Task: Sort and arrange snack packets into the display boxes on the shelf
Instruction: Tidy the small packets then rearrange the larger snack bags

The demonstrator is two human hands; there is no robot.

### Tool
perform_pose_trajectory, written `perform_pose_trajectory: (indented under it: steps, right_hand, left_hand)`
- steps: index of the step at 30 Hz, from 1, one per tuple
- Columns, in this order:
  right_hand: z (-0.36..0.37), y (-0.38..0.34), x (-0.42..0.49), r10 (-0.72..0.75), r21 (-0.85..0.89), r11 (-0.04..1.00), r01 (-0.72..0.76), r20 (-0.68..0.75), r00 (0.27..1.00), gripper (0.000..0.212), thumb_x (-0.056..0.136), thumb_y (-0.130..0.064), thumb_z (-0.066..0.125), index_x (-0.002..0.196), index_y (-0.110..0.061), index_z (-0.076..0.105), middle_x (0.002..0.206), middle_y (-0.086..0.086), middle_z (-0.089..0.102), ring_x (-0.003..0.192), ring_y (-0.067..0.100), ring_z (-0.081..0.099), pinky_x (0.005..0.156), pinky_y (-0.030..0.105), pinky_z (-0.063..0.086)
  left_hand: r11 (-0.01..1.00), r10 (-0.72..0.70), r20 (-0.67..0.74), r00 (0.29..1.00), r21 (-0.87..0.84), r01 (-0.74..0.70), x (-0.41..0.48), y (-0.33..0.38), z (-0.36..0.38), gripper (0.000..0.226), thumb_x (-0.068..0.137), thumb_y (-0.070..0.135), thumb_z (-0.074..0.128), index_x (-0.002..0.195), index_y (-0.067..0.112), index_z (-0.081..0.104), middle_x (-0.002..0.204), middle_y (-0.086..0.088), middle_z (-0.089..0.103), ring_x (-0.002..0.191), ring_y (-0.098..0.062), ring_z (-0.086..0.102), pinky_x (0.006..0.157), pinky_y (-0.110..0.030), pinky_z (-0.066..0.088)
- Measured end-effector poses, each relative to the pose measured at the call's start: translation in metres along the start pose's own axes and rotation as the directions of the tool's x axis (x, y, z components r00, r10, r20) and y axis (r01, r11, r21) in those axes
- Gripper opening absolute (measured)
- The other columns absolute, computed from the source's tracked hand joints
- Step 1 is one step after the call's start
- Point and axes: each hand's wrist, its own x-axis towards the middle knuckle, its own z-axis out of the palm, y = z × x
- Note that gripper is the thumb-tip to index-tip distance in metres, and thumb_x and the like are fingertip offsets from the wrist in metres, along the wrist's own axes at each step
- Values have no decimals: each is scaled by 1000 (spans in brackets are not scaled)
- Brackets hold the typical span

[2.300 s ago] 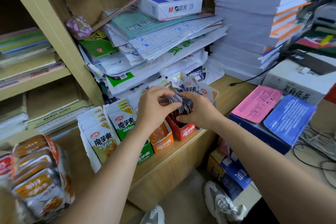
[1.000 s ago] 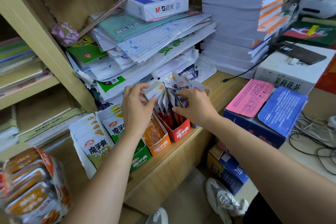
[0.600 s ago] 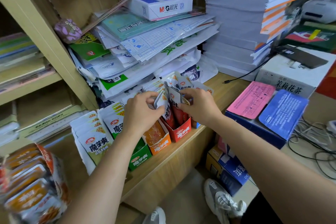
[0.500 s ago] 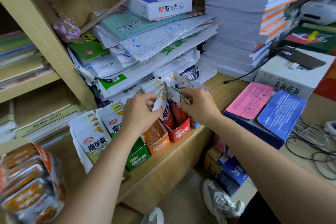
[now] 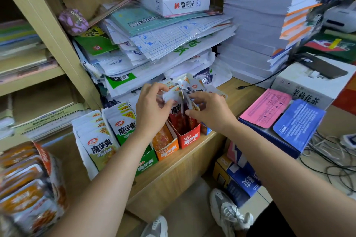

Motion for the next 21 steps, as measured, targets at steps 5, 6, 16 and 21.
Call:
perform_pose_trajectory:
  steps: [5, 6, 16, 21]
  right_hand:
    - [-6, 10, 3, -16, 32, 999, 13, 99, 995, 56, 85, -29, 77, 139, -25, 59, 120, -3, 70, 88, 6, 67, 85, 35, 58]
    - [-5, 11, 3, -23, 43, 999, 18, 112, 993, 55, 86, -27, 77, 138, -25, 60, 120, -3, 71, 90, 8, 68, 86, 37, 59]
    - [-6, 8, 1, -44, 93, 995, 41, 39, 998, 15, 94, -14, 68, 105, -23, 71, 92, 0, 76, 72, 25, 73, 65, 47, 61]
    - [-6, 7, 3, 6, 54, 999, -5, -14, 1000, 21, 94, -17, 69, 115, -19, 72, 92, 6, 76, 57, 15, 71, 54, 37, 61]
  left_hand:
    - [998, -62, 110, 992, -21, 64, -3, 10, -8, 33, 77, 55, 79, 96, 28, 73, 100, 9, 50, 81, -4, 56, 73, -20, 47]
    - [998, -62, 140, 988, 27, 59, -5, 11, -8, 40, 72, 58, 81, 99, 29, 72, 100, 10, 49, 83, -5, 54, 71, -16, 42]
    - [969, -113, 231, 966, 242, 56, -6, 17, -27, 39, 71, 34, 82, 108, 30, 69, 99, 4, 59, 87, -13, 56, 76, -30, 43]
    - [960, -177, 350, 920, 268, 83, -10, 25, -28, 43, 72, 28, 82, 112, 30, 66, 88, 15, 60, 88, -16, 61, 81, -33, 50]
